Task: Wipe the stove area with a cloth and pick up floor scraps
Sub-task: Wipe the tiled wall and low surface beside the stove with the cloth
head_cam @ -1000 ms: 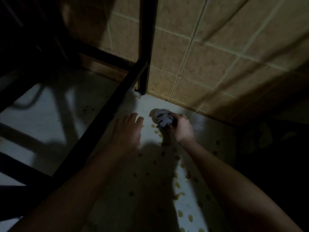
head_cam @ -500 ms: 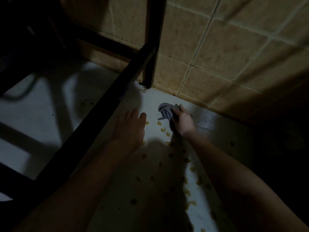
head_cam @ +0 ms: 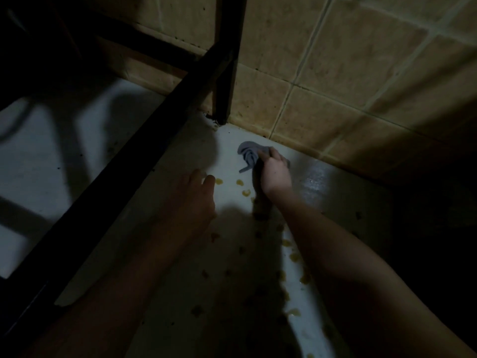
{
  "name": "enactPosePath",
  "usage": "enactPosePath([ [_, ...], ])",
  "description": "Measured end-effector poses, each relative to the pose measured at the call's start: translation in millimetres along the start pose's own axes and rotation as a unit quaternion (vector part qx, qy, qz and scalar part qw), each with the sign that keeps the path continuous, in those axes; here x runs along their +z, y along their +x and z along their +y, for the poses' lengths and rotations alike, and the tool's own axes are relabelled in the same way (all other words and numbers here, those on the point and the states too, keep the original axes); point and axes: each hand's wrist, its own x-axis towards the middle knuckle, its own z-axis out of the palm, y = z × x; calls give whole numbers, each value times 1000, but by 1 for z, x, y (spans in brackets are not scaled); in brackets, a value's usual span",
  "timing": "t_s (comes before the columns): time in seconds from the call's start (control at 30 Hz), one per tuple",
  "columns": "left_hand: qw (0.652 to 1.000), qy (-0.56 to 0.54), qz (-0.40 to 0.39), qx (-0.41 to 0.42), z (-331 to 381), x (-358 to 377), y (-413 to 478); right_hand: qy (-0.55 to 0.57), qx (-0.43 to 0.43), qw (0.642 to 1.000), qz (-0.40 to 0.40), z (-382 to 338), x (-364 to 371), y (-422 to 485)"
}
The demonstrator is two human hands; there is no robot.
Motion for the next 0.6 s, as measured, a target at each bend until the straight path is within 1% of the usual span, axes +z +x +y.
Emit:
enactPosePath([
  [0.1,998,30,-34,46,-6,10,-6,-11,35,999,33,34,-9,-6],
  [0.17,999,18,-37,30,-8,12,-9,-41,55,996,62,56,-16,-18],
  [0.23,999,7,-30,24,-8,12,-11,-16,73,993,90,76,-21,-29],
  [0.3,999,-4,-25,28,-9,10,-11,1,103,988,116,83,-25,-33],
  [0.4,999,-16,-13,35,-8,10,-9,-4,141,983,118,69,-17,-28],
  [0.47,999,-25,-10,42,-8,11,-8,13,135,986,98,41,-10,-27],
  [0.5,999,-31,-9,42,-8,11,-8,14,109,990,89,30,-3,-26],
  [0.53,998,-38,-7,40,-9,12,-9,9,74,996,54,12,2,-26],
  [0.57,998,-44,-4,40,-11,13,-10,-22,28,999,30,-3,7,-27],
  [0.6,998,-46,-6,43,-12,15,-12,-28,-5,999,16,-20,11,-30],
])
